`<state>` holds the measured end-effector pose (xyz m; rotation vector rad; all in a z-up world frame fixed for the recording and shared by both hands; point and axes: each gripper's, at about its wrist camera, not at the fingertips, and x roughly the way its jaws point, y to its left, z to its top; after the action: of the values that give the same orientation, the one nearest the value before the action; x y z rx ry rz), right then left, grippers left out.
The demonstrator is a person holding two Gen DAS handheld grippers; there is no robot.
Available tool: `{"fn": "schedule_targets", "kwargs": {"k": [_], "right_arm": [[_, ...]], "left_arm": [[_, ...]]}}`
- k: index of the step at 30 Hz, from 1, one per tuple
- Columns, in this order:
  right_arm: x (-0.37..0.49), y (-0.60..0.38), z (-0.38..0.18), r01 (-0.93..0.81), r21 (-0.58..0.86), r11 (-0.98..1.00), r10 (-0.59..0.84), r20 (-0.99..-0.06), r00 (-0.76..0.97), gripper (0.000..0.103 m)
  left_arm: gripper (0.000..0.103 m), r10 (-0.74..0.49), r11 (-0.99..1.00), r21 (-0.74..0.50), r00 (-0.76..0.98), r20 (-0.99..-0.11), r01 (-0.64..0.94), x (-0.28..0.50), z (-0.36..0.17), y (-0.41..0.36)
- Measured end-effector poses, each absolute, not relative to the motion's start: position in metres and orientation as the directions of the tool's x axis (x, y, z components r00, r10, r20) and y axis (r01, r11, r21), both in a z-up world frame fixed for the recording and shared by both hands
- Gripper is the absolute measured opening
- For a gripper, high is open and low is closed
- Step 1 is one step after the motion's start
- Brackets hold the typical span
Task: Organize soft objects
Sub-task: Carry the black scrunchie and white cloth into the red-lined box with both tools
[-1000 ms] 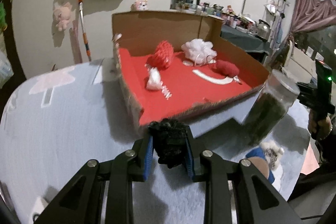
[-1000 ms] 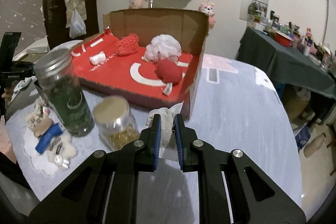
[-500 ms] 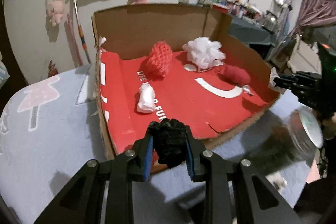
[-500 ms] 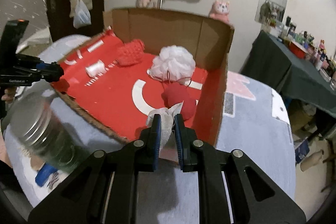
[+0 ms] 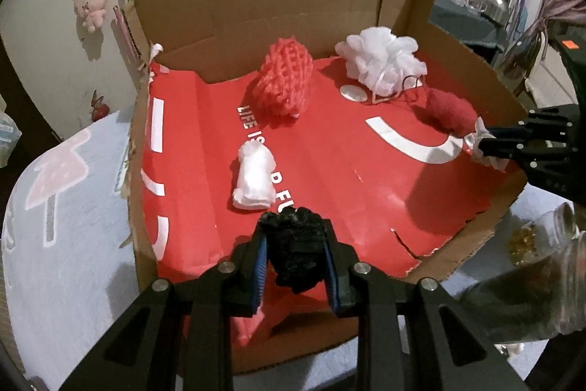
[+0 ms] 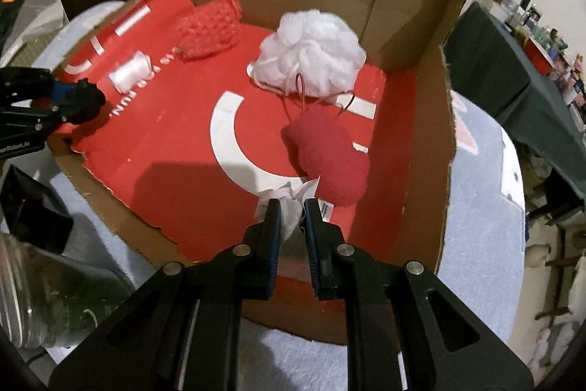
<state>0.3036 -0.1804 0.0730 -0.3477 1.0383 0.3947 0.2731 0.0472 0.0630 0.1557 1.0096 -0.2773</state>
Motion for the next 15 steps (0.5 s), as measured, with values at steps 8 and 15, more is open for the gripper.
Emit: {"fn": "schedule_targets", "kwargs": {"k": [8,15], "right_arm": [[0.313,-0.180,0.059,-0.454,-0.097,0.886,0.112,-0.905,0.411,0.013],[0.318,-0.178,0.058,-0.457,-0.085,0.885,0.118,-0.910,0.398,0.014]], "left_arm": [[0.029,-0.147,0.956,0.002,0.480,-0.865,0.295,0.280,0.057,0.050],[0.030,-0.145,0.954,0.006,0.478,-0.866,0.301,0.280,0.055,0.048]]}}
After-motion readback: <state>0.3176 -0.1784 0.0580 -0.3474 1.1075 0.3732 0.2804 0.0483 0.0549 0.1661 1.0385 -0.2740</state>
